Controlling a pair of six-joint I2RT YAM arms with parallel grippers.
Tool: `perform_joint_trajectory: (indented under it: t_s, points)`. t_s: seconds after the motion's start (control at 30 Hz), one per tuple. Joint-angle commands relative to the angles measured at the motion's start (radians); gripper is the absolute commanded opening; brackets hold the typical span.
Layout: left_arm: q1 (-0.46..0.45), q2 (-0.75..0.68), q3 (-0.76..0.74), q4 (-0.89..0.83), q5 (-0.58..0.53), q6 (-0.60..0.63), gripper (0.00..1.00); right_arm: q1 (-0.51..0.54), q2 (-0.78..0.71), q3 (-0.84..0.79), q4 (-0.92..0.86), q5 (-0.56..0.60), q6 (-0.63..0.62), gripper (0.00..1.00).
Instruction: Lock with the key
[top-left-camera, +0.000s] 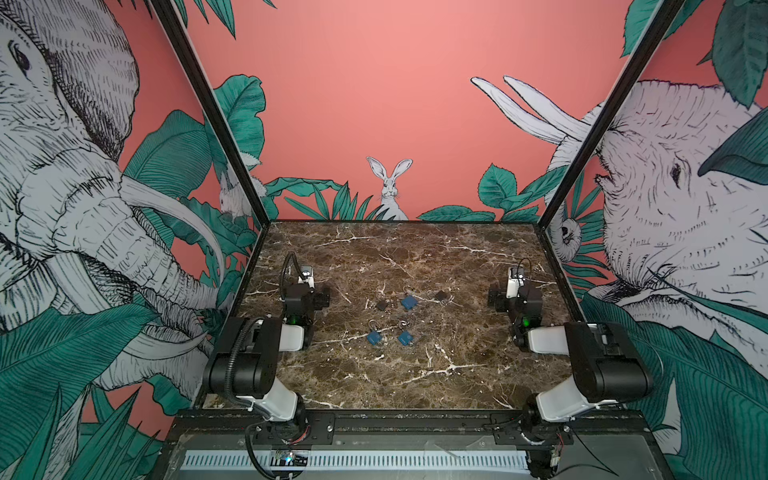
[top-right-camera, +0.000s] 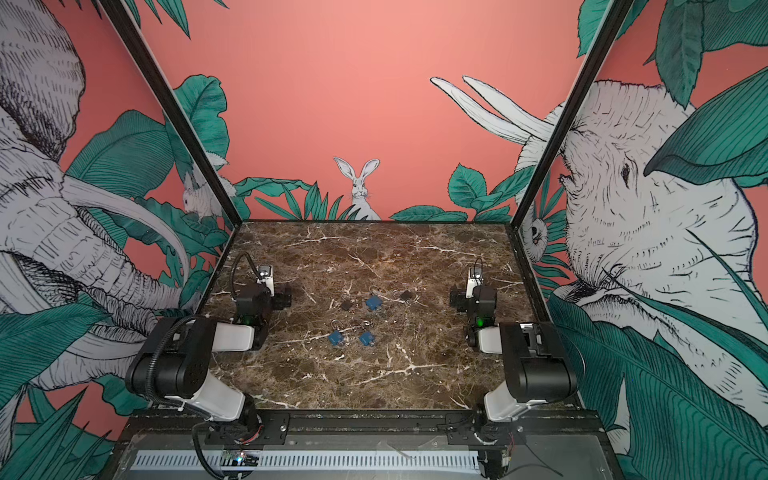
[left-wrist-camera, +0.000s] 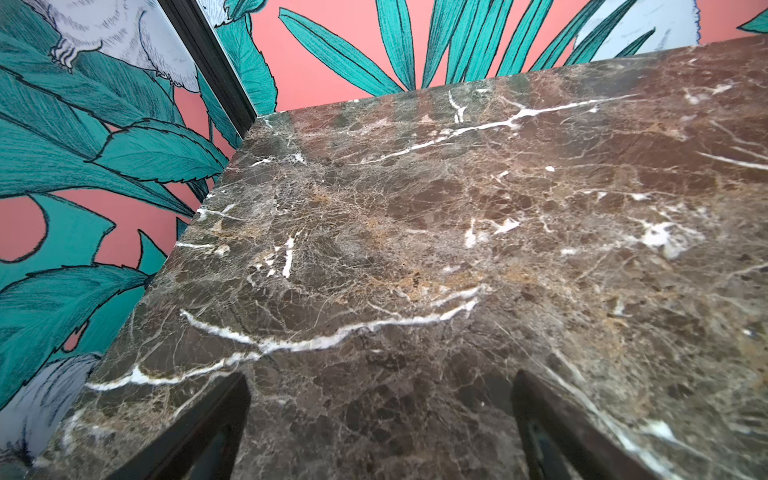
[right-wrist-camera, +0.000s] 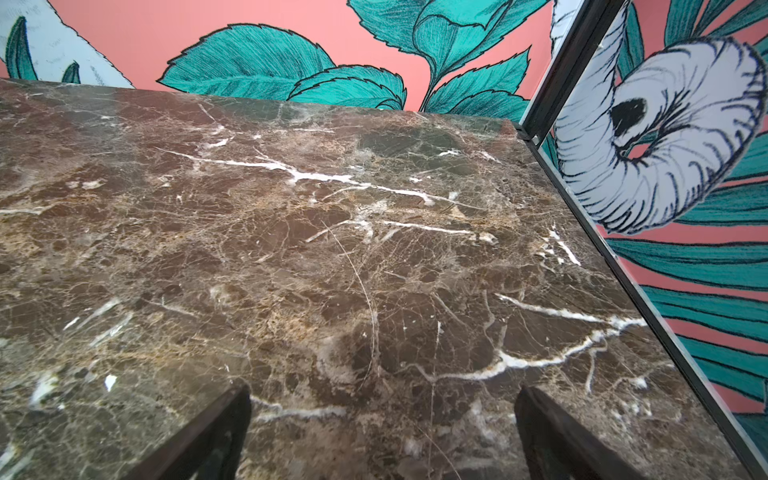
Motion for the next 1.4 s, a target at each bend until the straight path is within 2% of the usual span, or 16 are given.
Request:
perform_joint_trajectory:
  t_s: [0.0,1.2,1.3,1.33,1.37]
  points:
    - [-0.002,-0.019,-0.005,0.026,-0.009,-0.005,0.99,-0.004,0.0,0.005,0.028,-0.007,-0.003,0.99]
    - [-0.002,-0.018,-0.003,0.025,-0.01,-0.006,0.99,-0.004,0.002,0.008,0.024,-0.007,-0.004,0.99]
    - [-0.002,-0.02,-0.008,0.034,-0.01,-0.004,0.9,-0.003,-0.002,0.005,0.033,0.003,-0.003,0.99]
    - [-0.003,-0.023,-0.008,0.057,-0.034,0.0,0.83,0.0,-0.017,0.007,0.017,0.017,-0.004,0.99]
    - [-0.005,-0.06,0.003,-0.004,-0.074,-0.016,0.78,0.01,-0.052,0.016,-0.032,0.04,-0.003,0.99]
